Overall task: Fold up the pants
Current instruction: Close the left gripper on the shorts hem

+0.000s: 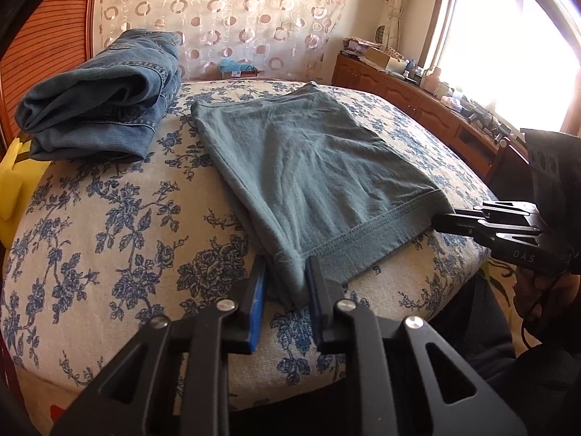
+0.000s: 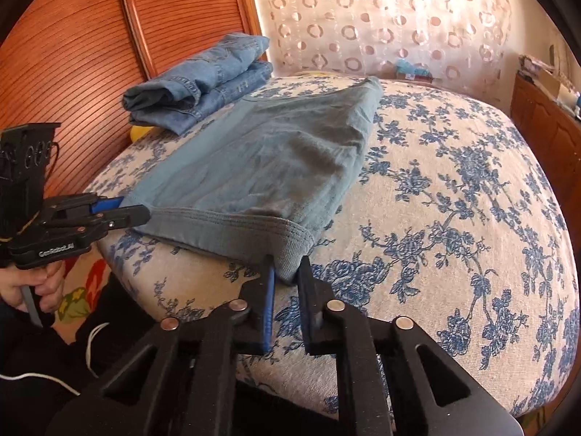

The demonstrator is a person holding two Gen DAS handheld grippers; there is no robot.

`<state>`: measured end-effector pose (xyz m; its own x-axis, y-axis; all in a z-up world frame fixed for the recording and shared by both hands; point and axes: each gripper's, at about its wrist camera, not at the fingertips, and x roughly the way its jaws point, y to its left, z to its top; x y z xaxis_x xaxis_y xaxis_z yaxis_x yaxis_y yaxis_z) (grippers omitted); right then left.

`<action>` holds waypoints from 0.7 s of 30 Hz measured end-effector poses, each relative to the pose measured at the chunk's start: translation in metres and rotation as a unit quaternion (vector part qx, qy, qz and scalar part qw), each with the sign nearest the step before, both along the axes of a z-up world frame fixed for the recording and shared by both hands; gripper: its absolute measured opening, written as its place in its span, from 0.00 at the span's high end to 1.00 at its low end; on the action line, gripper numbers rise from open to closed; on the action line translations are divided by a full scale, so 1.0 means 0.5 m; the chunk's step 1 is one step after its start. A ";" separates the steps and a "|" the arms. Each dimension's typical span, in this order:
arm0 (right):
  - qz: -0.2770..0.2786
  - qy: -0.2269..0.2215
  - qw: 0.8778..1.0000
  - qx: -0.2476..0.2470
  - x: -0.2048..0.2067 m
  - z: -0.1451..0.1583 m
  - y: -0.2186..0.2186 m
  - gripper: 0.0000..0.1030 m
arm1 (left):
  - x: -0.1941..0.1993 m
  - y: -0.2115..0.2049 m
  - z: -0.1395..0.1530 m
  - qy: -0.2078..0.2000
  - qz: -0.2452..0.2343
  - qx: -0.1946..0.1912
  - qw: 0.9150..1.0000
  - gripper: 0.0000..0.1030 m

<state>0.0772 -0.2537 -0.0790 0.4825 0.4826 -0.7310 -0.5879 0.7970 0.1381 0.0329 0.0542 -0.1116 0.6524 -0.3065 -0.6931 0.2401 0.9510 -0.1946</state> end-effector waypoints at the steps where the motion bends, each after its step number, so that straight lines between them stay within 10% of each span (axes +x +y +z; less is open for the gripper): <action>1: 0.002 0.000 1.000 0.000 -0.002 0.002 0.000 0.94 | -0.002 0.000 0.003 -0.001 -0.001 -0.001 1.000 0.88; 21: 0.014 -0.026 0.999 0.032 -0.001 0.074 0.007 0.95 | 0.003 0.010 0.066 -0.030 -0.004 -0.013 0.999 0.91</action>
<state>0.0766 -0.2503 -0.0419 0.5043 0.5422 -0.6721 -0.6180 0.7702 0.1577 0.0343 0.0590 -0.0786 0.6902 -0.3290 -0.6445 0.2603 0.9439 -0.2032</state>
